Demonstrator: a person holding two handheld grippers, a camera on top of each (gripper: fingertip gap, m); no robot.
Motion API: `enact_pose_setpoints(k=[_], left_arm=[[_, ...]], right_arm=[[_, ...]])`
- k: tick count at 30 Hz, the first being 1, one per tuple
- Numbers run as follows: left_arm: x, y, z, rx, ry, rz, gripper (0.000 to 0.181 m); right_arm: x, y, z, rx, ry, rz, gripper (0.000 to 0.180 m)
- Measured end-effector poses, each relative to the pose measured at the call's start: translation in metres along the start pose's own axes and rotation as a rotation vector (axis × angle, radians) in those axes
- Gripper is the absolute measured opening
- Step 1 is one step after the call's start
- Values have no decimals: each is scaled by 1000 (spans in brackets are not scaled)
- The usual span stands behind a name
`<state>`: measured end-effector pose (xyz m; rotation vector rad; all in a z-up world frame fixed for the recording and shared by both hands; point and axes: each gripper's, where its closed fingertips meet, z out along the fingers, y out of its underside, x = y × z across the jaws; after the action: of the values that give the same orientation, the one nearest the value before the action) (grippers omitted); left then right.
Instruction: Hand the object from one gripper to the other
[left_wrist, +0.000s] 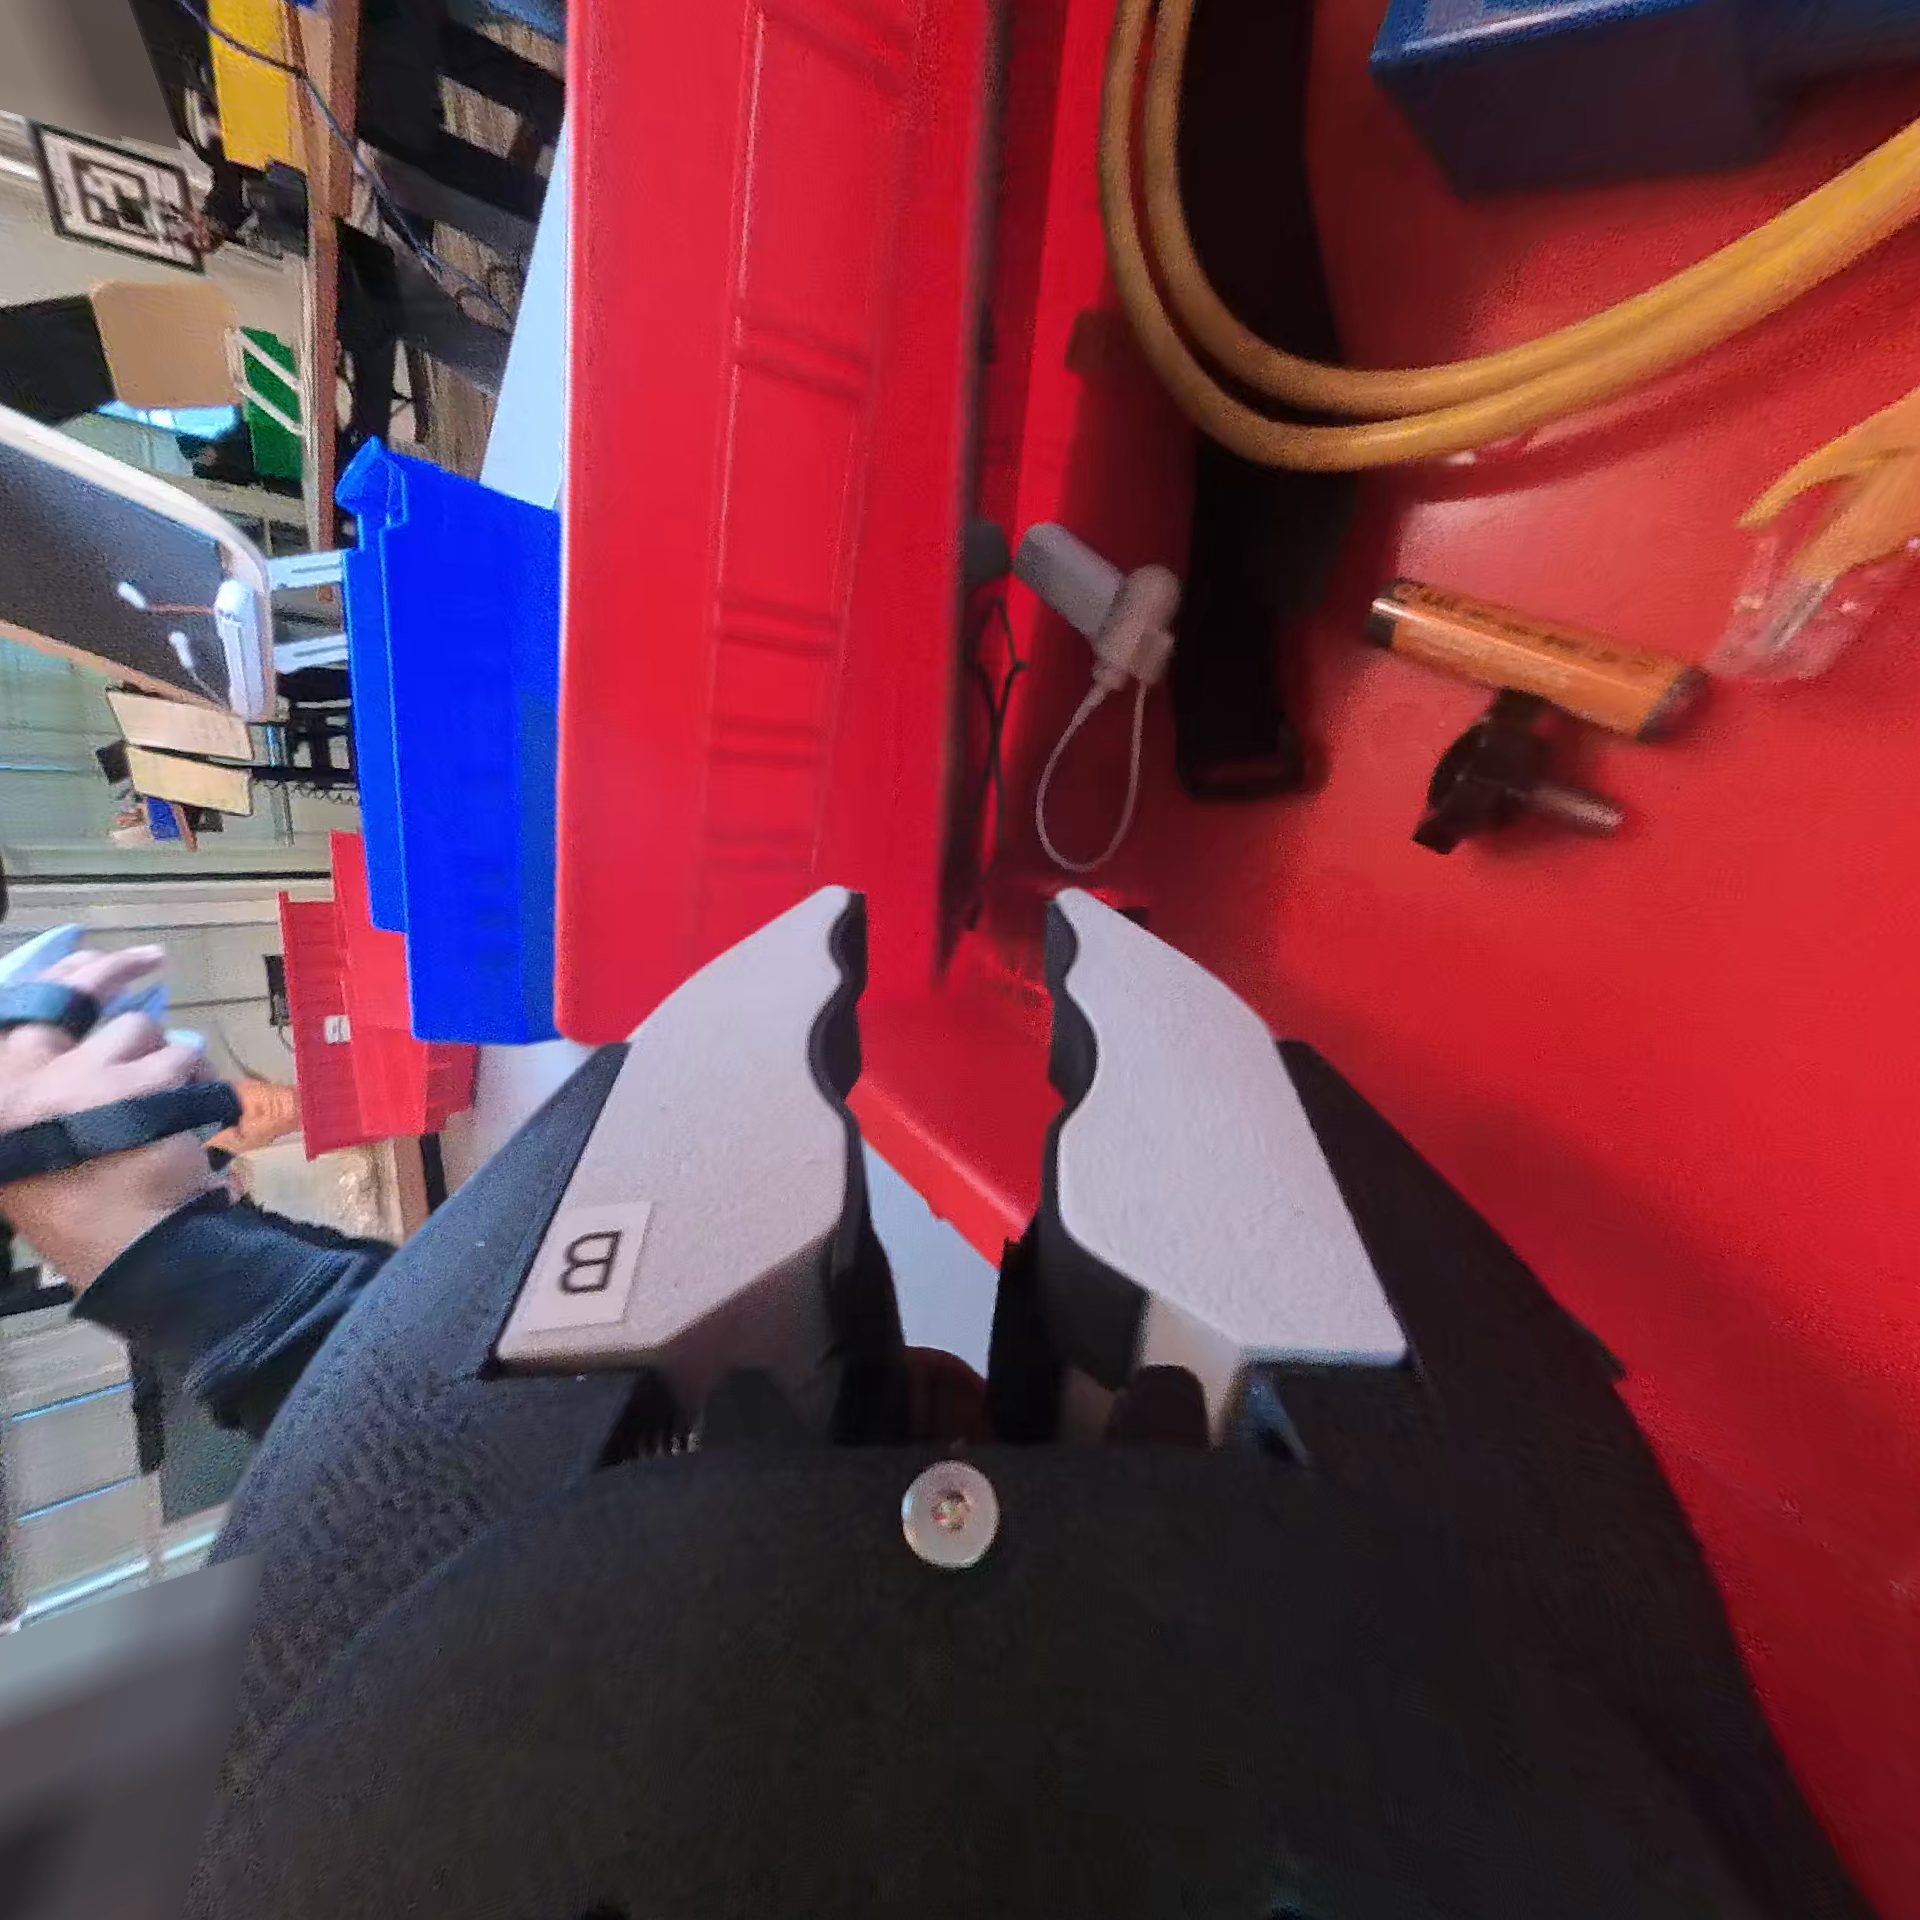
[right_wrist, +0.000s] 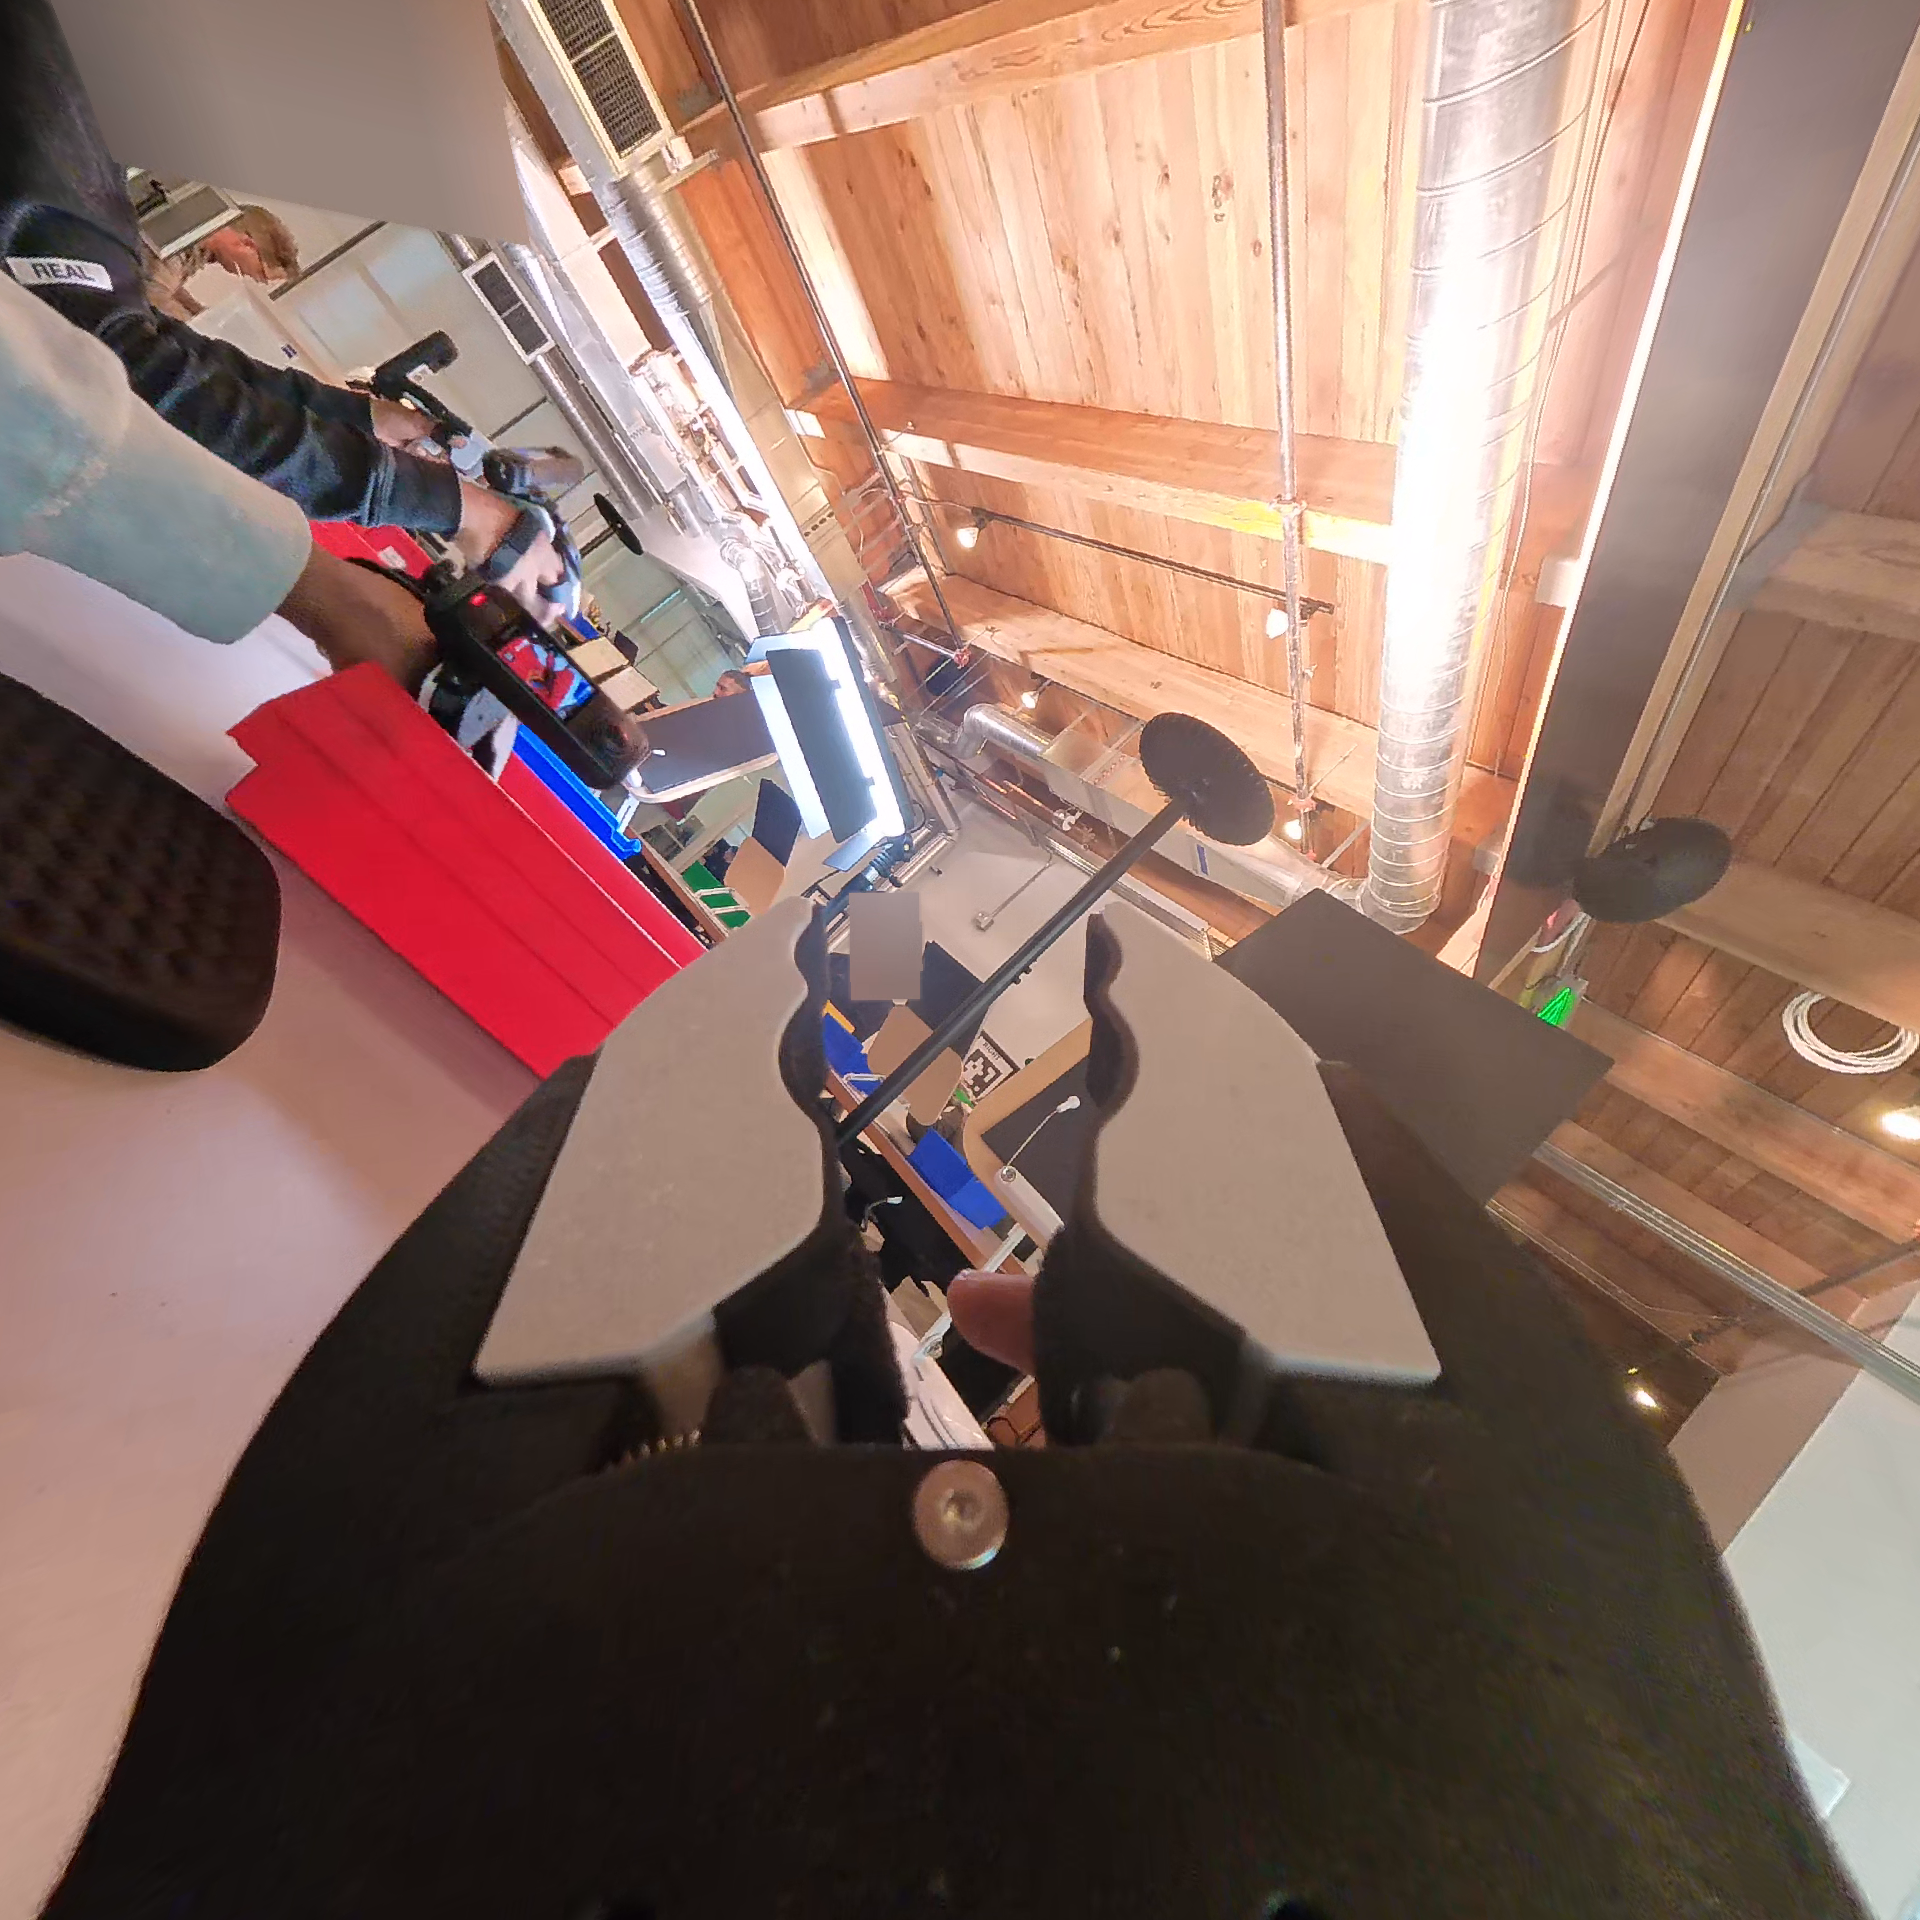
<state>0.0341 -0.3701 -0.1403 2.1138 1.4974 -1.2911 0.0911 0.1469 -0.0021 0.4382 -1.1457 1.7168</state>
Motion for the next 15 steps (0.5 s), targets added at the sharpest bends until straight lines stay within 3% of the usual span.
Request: enact_pose_setpoints(k=[2,4,10,15], left_arm=[[17,3,9,-14,145,-38,11],[17,1,9,2,187,-100,10],[-1,2,3,35,96,-59,2],[-16,-18,-29,251,131,-282,2]], right_arm=[[0,1,0,-2,1,0,48],[0,1,0,-4,-1,-2,47],[-3,1,1,-2,-15,-8,46],[-2,3,1,-8,-15,26,44]])
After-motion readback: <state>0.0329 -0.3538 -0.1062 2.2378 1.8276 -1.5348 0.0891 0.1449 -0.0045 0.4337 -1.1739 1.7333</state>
